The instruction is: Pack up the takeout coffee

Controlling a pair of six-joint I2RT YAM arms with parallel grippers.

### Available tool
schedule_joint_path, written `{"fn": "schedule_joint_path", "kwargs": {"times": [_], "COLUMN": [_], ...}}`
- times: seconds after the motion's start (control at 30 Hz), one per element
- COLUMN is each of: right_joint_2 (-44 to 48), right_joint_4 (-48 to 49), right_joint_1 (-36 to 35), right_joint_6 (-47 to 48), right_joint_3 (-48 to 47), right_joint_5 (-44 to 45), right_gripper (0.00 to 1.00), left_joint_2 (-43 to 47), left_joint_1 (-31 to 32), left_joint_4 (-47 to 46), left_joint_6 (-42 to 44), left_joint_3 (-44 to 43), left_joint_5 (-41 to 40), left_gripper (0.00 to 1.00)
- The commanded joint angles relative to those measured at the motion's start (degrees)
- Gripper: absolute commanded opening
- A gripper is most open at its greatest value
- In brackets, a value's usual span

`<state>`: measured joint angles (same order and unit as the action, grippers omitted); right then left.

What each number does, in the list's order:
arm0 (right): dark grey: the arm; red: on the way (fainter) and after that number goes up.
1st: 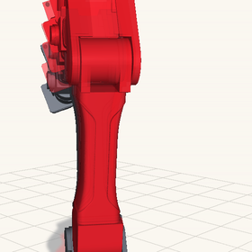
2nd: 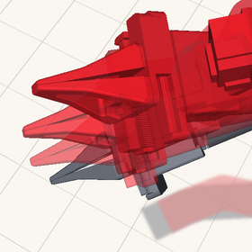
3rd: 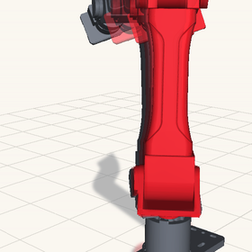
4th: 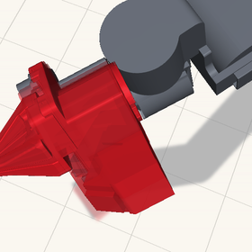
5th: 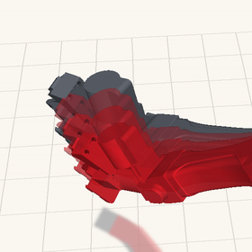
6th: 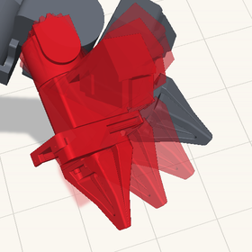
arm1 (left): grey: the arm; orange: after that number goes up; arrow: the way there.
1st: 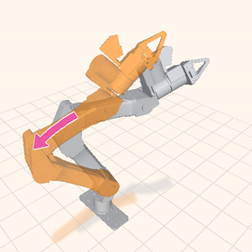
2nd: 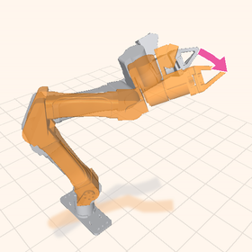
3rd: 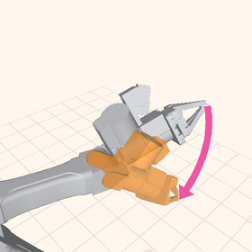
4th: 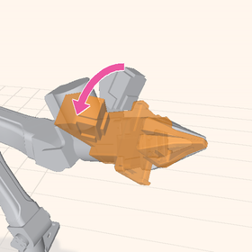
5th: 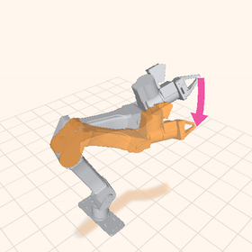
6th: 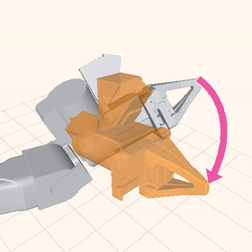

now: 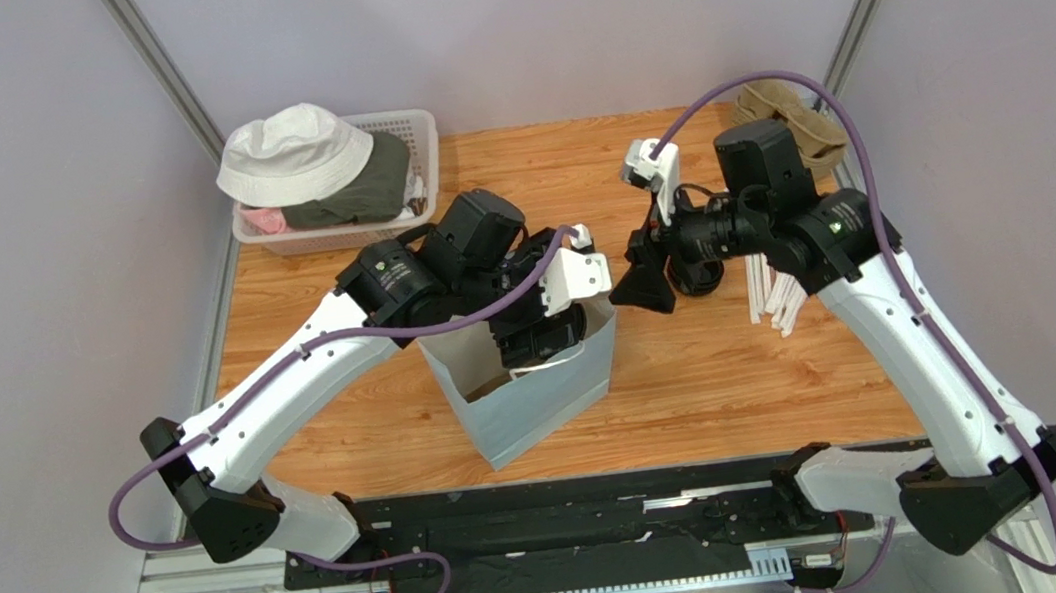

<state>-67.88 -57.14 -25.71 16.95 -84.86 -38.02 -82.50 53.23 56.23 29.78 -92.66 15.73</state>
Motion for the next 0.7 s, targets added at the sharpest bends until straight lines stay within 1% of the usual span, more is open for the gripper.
{"fn": "schedule_joint_path", "kwargs": {"times": [0.0,0.17,0.33,0.43,0.47,0.63,0.67], "right_joint_2": [-3.1,-9.1,-14.8,-17.9,-18.4,-18.5,-18.4], "right_joint_4": [5.4,10.3,13.2,13.2,13.1,13.1,13.0], "right_joint_1": [0.5,0.4,-0.6,-1.6,-1.8,-2.4,-2.5], "right_joint_6": [2.4,2.2,2.2,2.2,2.2,4.2,4.6], "right_joint_3": [-3.6,-6.5,-9.7,-10.5,-10.5,-9.1,-8.5], "right_joint_5": [2.0,-0.3,-3.4,-4.2,-4.4,-4.3,-4.3], "right_gripper": [0.74,0.78,0.79,0.78,0.76,0.73,0.71], "left_joint_2": [2.6,3.9,4.4,5.0,5.1,6.5,6.6], "left_joint_1": [-0.1,-0.1,-0.1,-0.1,-0.2,-0.9,-1.1], "left_joint_4": [-1.6,-1.6,-1.4,-1.4,-1.2,-1.0,-0.8], "left_joint_6": [-0.4,-0.4,0.0,-0.1,-0.2,-1.0,-1.1], "left_joint_3": [0.9,1.5,2.0,2.7,3.1,4.6,4.8], "left_joint_5": [2.0,1.9,0.8,0.2,-0.1,-0.5,-0.5], "left_gripper": [0.25,0.25,0.25,0.25,0.25,0.25,0.25]}}
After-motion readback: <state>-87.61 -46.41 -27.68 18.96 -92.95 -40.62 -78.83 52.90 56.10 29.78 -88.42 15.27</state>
